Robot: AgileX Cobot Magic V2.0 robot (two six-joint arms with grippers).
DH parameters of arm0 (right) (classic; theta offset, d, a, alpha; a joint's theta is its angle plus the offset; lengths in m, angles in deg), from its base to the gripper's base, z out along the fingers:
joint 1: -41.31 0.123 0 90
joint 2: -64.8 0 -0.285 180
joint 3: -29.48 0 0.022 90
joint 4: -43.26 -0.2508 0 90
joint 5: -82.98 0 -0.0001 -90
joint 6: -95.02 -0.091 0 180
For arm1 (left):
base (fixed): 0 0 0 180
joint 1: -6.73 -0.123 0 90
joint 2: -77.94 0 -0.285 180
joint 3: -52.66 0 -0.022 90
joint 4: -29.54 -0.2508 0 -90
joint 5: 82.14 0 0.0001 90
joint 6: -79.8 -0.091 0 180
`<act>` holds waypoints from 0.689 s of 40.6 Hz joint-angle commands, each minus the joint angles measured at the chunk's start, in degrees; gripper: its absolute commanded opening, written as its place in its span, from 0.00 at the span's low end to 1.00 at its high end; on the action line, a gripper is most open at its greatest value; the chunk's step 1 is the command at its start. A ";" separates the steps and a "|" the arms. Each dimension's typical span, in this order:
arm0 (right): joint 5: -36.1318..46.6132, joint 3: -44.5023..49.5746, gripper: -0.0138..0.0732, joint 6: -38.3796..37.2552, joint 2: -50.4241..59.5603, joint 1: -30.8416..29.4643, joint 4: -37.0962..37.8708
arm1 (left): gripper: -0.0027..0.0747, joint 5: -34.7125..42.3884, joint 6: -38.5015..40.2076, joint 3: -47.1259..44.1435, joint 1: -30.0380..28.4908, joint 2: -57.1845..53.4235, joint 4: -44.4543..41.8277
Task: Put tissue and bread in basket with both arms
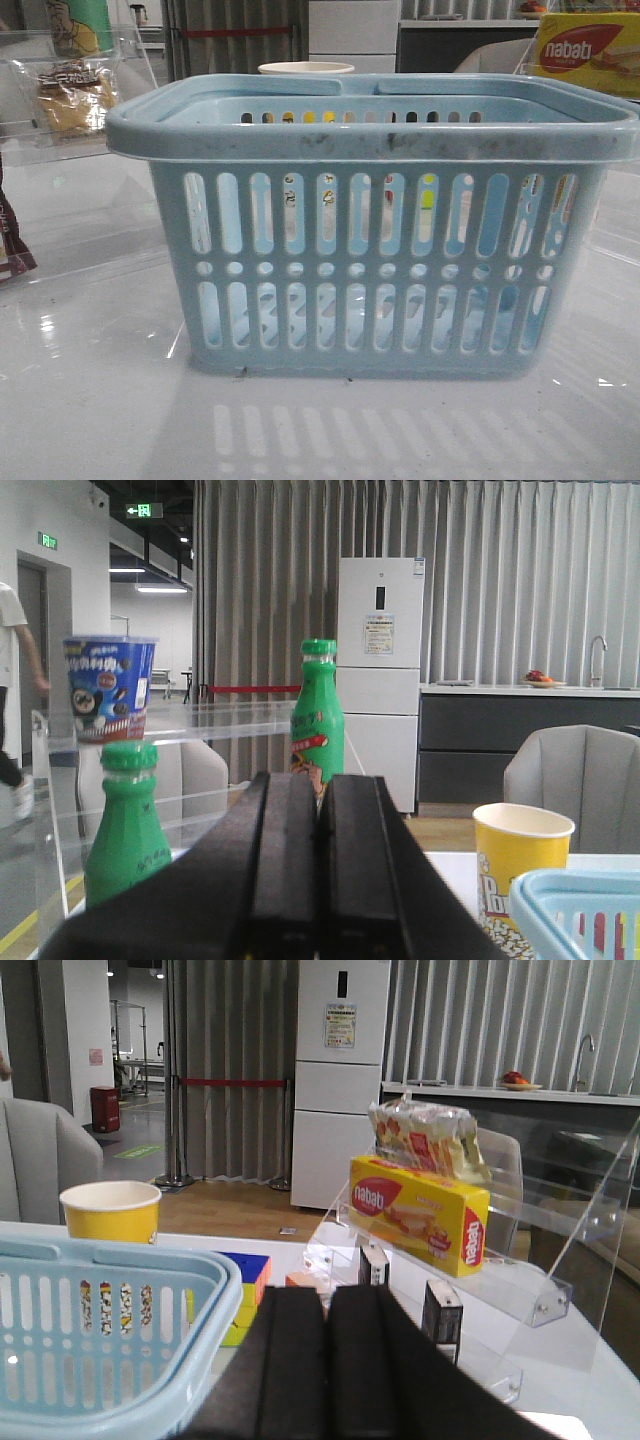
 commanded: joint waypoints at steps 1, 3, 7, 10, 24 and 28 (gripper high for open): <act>0.01 -7.10 0.19 0.00 -4.98 -0.37 -0.32 | 0.15 -1.25 -0.09 7.37 0.24 4.76 0.05; -2.13 -9.70 0.19 0.00 -7.30 -0.37 -0.32 | 0.15 -4.61 -0.09 10.38 0.24 7.42 0.44; -7.13 -14.28 0.19 0.00 -12.11 -0.37 -0.32 | 0.15 -11.48 -0.09 15.72 0.24 12.10 0.44; -11.31 -16.99 0.19 0.00 -16.09 -0.37 -0.32 | 0.15 -16.83 -0.09 18.72 0.24 15.29 0.44; -20.83 -18.33 0.19 0.00 -31.39 -0.37 -0.32 | 0.15 -22.63 -0.09 17.55 0.24 26.70 0.44; -20.83 -18.21 0.19 0.00 -35.16 -0.37 -0.32 | 0.15 -22.73 -0.09 16.44 0.24 28.93 0.44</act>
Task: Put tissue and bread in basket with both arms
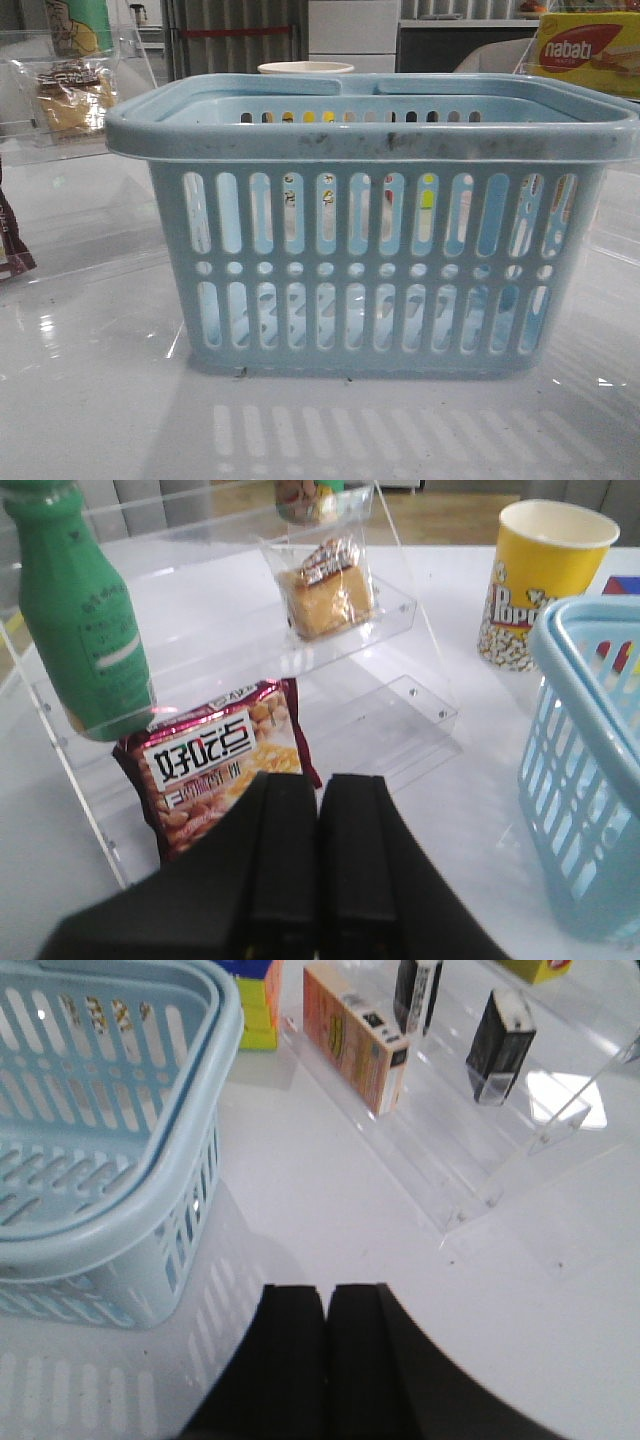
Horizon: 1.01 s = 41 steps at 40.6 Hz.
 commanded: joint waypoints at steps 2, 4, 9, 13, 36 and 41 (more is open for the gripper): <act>3.75 -1.97 0.19 0.00 -4.39 -0.37 -0.32 | 0.15 4.24 -0.09 0.59 0.24 2.80 0.44; 3.77 -1.97 0.19 0.00 -6.05 -0.37 -0.32 | 0.15 4.12 -0.09 0.47 0.24 3.70 0.44; 3.83 -1.97 0.28 0.00 -9.51 -0.37 -0.32 | 0.19 3.87 -0.09 0.47 0.24 5.64 0.29; 3.99 -1.97 0.55 0.00 -11.68 -0.37 -0.32 | 0.39 3.87 -0.09 0.47 0.24 6.70 -0.73; 9.72 -19.04 0.74 -2.53 -31.90 -12.98 -0.39 | 0.65 5.57 -0.09 0.47 0.24 6.82 -1.16; 7.71 -26.85 0.74 -2.53 -39.87 -13.96 -0.72 | 0.60 5.57 -0.09 0.47 0.24 6.82 -1.16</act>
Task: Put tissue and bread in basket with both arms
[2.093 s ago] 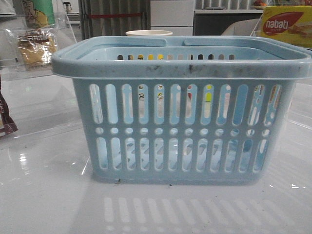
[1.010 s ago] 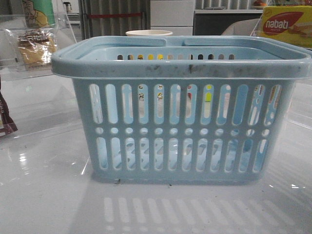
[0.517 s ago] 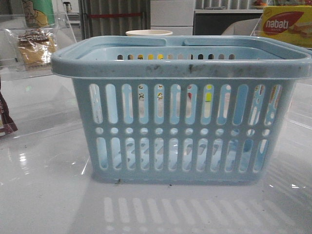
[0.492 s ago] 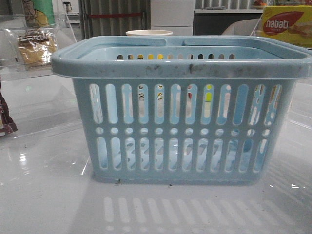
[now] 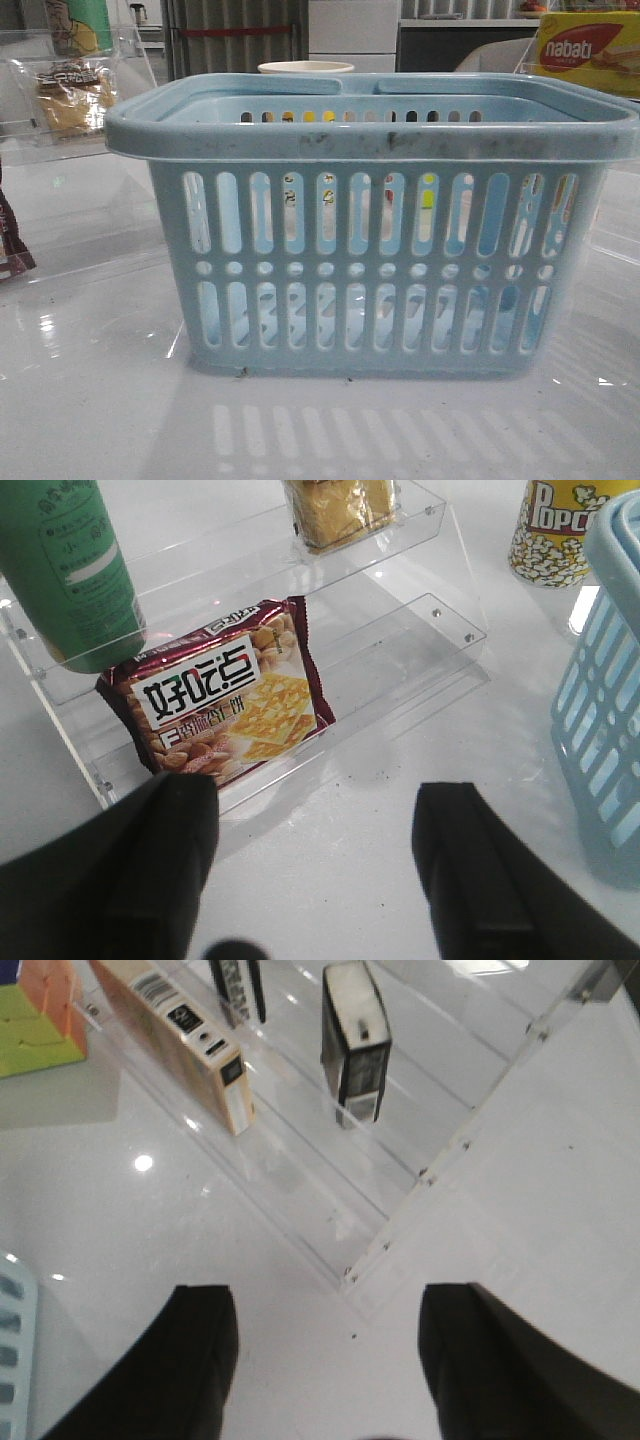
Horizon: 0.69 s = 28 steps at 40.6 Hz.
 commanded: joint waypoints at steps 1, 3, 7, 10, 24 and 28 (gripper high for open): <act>1.77 -7.23 0.74 -0.19 -4.29 -0.75 -0.62 | 0.60 4.50 -0.09 1.58 0.24 0.30 0.08; 1.34 -10.01 0.74 -0.19 -7.37 -0.75 -0.62 | 0.58 4.50 -0.09 1.58 0.24 0.30 0.08; 0.98 -15.17 0.74 -0.19 -13.23 -0.75 -0.62 | 0.55 4.50 -0.09 1.58 0.24 0.30 0.08; 0.63 -18.91 0.74 -0.19 -17.19 -0.78 -0.51 | 0.54 4.50 -0.09 1.58 0.24 0.30 0.08; -2.98 -31.19 0.74 -0.19 -31.08 -0.94 3.25 | 0.53 4.50 -0.09 1.58 0.24 0.30 0.08; -3.25 -33.10 0.74 -0.19 -33.44 -0.94 4.36 | 0.53 4.50 -0.09 1.58 0.24 0.30 0.08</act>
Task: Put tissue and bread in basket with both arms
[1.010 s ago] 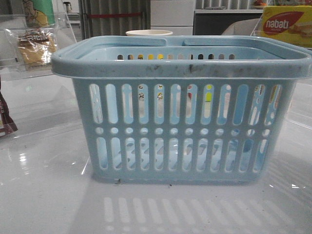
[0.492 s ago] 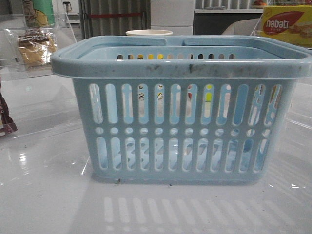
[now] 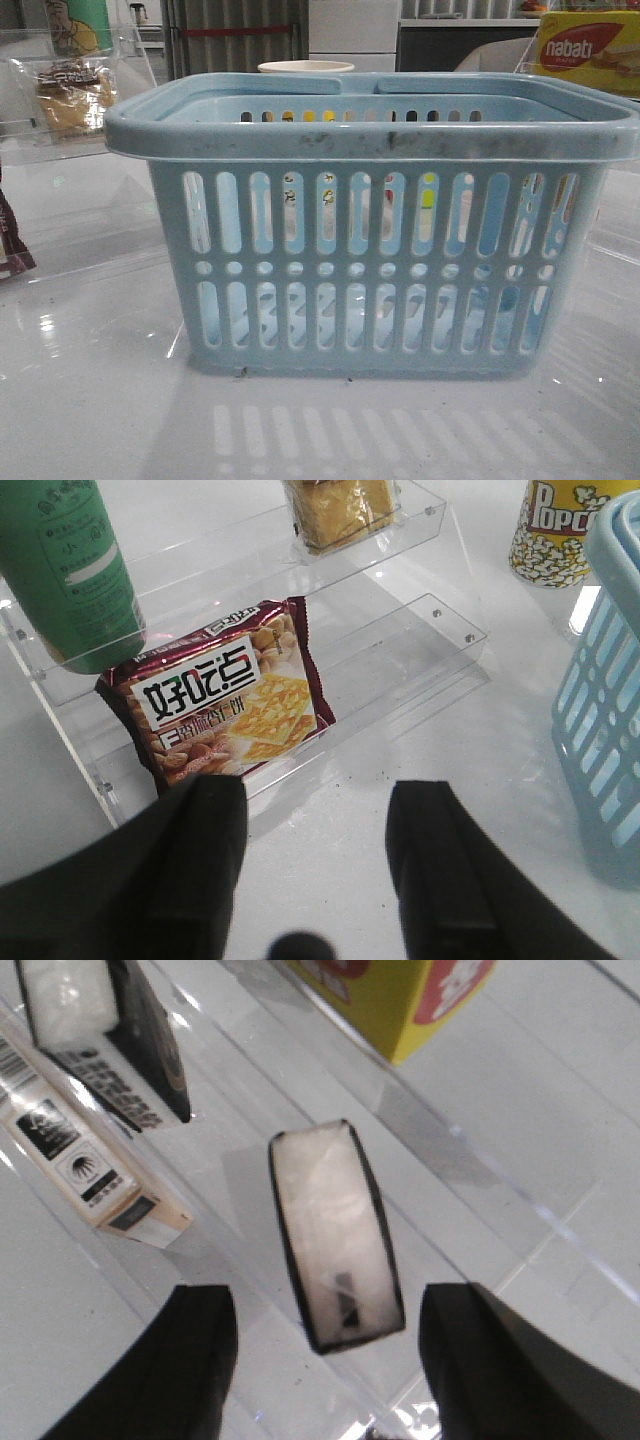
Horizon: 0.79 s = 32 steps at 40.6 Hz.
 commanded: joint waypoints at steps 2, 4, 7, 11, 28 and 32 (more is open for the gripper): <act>2.69 -3.90 0.74 -0.03 0.78 -0.33 1.44 | 0.53 4.50 -0.09 1.58 0.24 0.18 0.08; 3.18 -4.32 0.74 -0.03 0.12 -0.33 1.44 | 0.53 4.50 -0.09 1.58 0.24 0.18 0.08; 3.52 -4.69 0.67 -0.03 -0.41 -0.33 1.44 | 0.53 4.50 -0.09 1.58 0.24 0.18 0.18; 3.65 -4.76 0.50 -0.03 -0.47 -0.33 1.11 | 0.53 4.50 -0.09 1.58 0.24 0.18 0.18; -1.83 -4.82 0.37 0.02 8.69 0.94 -5.70 | 0.53 5.48 -0.09 1.58 0.24 0.18 0.18; -3.59 -4.82 0.37 0.02 13.05 2.09 -5.70 | 0.53 5.48 -0.09 1.58 0.24 0.18 0.18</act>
